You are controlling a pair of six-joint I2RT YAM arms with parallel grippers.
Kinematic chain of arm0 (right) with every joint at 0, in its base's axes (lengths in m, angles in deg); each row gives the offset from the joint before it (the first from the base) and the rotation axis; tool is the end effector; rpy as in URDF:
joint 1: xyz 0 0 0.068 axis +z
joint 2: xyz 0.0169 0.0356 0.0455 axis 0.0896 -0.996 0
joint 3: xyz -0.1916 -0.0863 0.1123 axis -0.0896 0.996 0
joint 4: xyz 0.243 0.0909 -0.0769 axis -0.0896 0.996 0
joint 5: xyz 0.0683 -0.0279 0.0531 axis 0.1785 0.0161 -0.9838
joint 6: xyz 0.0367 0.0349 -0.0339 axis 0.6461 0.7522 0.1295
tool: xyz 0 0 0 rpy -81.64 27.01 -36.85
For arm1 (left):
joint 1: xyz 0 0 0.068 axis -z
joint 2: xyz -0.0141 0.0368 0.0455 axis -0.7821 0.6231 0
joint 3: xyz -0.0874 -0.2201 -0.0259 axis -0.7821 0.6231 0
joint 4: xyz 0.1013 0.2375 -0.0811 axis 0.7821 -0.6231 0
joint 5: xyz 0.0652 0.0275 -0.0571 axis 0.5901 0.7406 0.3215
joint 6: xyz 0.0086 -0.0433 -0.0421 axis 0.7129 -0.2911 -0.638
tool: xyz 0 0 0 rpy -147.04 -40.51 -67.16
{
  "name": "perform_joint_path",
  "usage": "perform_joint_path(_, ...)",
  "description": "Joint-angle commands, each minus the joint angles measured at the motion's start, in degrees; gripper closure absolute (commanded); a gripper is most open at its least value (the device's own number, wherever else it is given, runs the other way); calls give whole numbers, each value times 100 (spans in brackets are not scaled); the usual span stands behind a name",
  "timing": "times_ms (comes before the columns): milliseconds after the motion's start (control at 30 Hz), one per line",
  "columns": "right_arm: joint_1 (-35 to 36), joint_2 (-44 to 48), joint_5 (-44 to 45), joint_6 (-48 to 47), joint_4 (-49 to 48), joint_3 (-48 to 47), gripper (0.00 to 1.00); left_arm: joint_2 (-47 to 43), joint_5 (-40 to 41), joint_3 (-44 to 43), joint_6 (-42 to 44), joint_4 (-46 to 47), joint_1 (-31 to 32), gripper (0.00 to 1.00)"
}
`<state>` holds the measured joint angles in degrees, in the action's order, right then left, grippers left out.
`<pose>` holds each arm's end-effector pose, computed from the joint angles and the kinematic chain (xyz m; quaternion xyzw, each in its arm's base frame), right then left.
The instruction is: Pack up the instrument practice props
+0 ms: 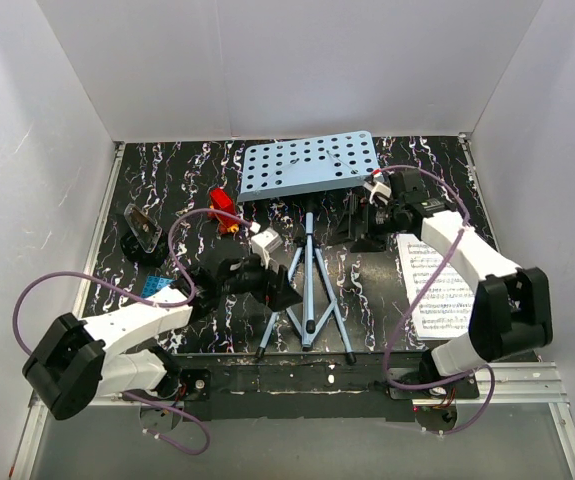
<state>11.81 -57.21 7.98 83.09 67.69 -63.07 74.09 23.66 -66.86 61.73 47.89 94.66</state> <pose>0.3105 0.1224 0.2034 -0.0180 0.9041 0.3869 0.1807 0.1836 -0.1978 0.1536 0.2685 0.8126 -0.4090 0.3166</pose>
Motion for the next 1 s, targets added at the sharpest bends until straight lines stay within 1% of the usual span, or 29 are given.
perform_joint_path(0,159,661,261,-1187,1006,-116,7,-306,-255,-576,717,-714,-180,15)
perform_joint_path(67,317,803,165,-1381,989,51,6,-350,-334,-682,770,-925,-382,12)
perform_joint_path(133,423,830,-167,-1347,761,227,6,-350,-466,-735,753,-979,-672,11)
perform_joint_path(200,493,795,-380,-1329,524,271,10,-359,-519,-744,656,-909,-996,10)
perform_joint_path(233,528,777,-346,-1312,445,254,12,-367,-571,-770,682,-857,-1067,10)
perform_joint_path(300,607,716,-188,-1242,312,175,21,-315,-642,-770,718,-664,-1261,10)
perform_joint_path(367,721,593,-82,-1241,277,87,28,-288,-450,-709,849,-567,-1200,12)
perform_joint_path(433,853,470,-99,-1285,286,8,32,-262,-335,-551,1025,-461,-1086,16)
perform_joint_path(567,1178,171,-301,-1355,286,-124,34,-279,-10,28,692,-83,-1024,24)
perform_joint_path(700,1311,-163,-354,-1303,277,-221,36,-455,201,512,674,-47,-1033,27)
perform_joint_path(833,1346,-400,-380,-1268,251,-273,41,-508,-35,838,682,119,-1050,28)
perform_joint_path(900,1390,-453,-407,-1259,233,-282,46,-351,-342,847,700,242,-1050,28)
perform_joint_path(967,1460,-488,-433,-1250,198,-256,48,-96,-580,873,648,400,-1050,31)
